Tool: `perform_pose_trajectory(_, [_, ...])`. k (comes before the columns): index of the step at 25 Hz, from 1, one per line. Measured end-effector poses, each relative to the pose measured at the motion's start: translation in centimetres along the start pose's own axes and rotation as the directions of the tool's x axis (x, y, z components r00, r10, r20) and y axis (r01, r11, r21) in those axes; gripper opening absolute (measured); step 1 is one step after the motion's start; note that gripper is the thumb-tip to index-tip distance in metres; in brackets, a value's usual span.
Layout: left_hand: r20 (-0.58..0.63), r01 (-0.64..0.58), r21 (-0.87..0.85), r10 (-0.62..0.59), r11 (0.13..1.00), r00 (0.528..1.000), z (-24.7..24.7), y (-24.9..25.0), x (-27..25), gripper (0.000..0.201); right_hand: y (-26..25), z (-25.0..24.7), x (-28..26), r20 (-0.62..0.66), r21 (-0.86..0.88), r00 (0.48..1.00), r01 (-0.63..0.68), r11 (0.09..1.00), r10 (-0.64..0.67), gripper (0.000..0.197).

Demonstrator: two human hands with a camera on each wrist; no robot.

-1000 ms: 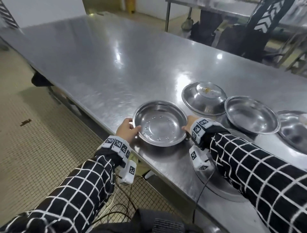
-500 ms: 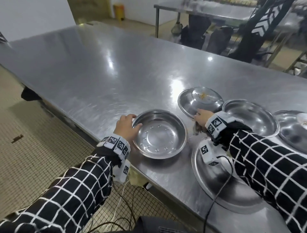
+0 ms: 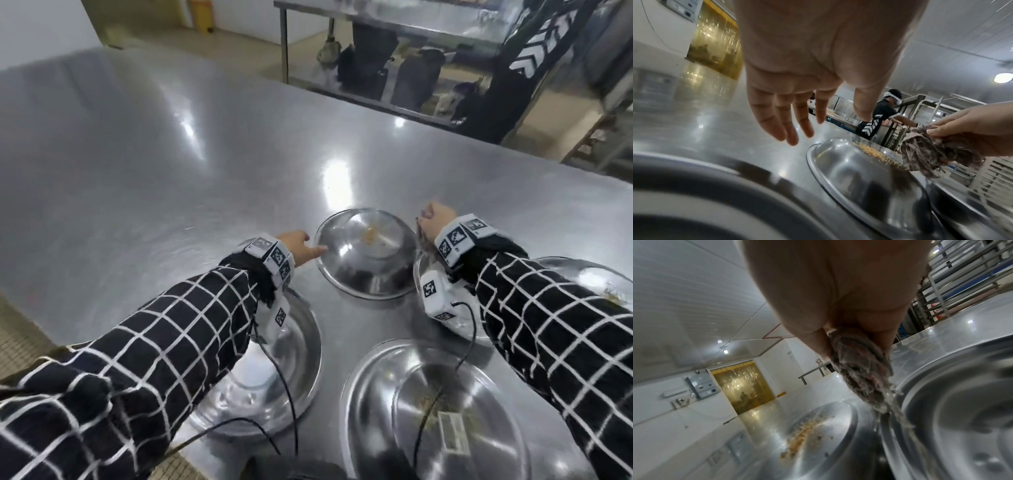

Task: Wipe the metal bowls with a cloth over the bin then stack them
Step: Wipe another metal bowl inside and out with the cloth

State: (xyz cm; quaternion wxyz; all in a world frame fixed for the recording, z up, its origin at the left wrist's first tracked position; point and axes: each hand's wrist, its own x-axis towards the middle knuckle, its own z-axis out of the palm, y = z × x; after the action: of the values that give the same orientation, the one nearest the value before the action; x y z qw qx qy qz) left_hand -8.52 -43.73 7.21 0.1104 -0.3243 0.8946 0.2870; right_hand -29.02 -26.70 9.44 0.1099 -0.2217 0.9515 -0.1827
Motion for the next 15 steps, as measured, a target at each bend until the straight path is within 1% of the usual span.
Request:
perform_pose_trajectory(1, [0.035,0.017,0.040,-0.018,0.999,0.999,0.4,0.6,1.6,0.068,0.1,0.2,1.1,0.034,-0.015,0.999,0.006,1.000,-0.005,0.032])
perform_pose_trajectory(3, [0.090,0.039,0.070,-0.046,0.997,0.995,1.3,1.2,4.1,0.068,0.6,0.8,2.6,0.181,-0.086,0.983,0.013,0.996,0.003,0.026])
perform_pose_trajectory(6, [0.124,0.065,0.064,-0.073,0.996,0.990,2.8,1.4,6.8,0.065,1.3,1.9,4.3,0.365,-0.185,0.930,0.120,0.975,-0.045,0.035])
perform_pose_trajectory(8, [0.101,0.097,0.085,-0.105,0.992,0.989,3.3,1.3,7.6,0.064,1.8,2.8,5.7,0.380,-0.211,0.920,0.183,0.960,-0.092,0.037])
perform_pose_trajectory(9, [0.088,0.114,0.088,-0.121,0.990,0.989,3.3,1.2,7.8,0.064,1.5,2.9,5.9,0.403,-0.223,0.909,0.211,0.952,-0.107,0.032])
perform_pose_trajectory(11, [0.078,0.151,0.079,-0.157,0.985,0.984,3.0,0.8,8.3,0.064,0.4,2.5,6.0,0.449,-0.226,0.884,0.253,0.941,-0.130,0.007])
perform_pose_trajectory(12, [0.072,0.168,0.067,-0.172,0.984,0.982,2.7,0.5,8.4,0.062,0.0,2.6,6.3,0.457,-0.225,0.876,0.280,0.933,-0.153,0.014])
perform_pose_trajectory(13, [0.068,0.185,0.043,-0.188,0.982,0.980,2.4,0.2,8.6,0.059,-0.5,2.6,6.2,0.455,-0.217,0.874,0.293,0.931,-0.169,0.031])
perform_pose_trajectory(14, [0.067,0.203,0.002,-0.203,0.979,0.977,2.2,-0.3,8.9,0.056,-0.9,2.9,6.3,0.454,-0.200,0.873,0.293,0.935,-0.177,0.042])
perform_pose_trajectory(15, [0.063,0.225,-0.046,-0.222,0.973,0.973,2.0,-0.7,9.0,0.055,-1.2,3.4,6.4,0.457,-0.151,0.870,0.279,0.948,-0.184,0.049])
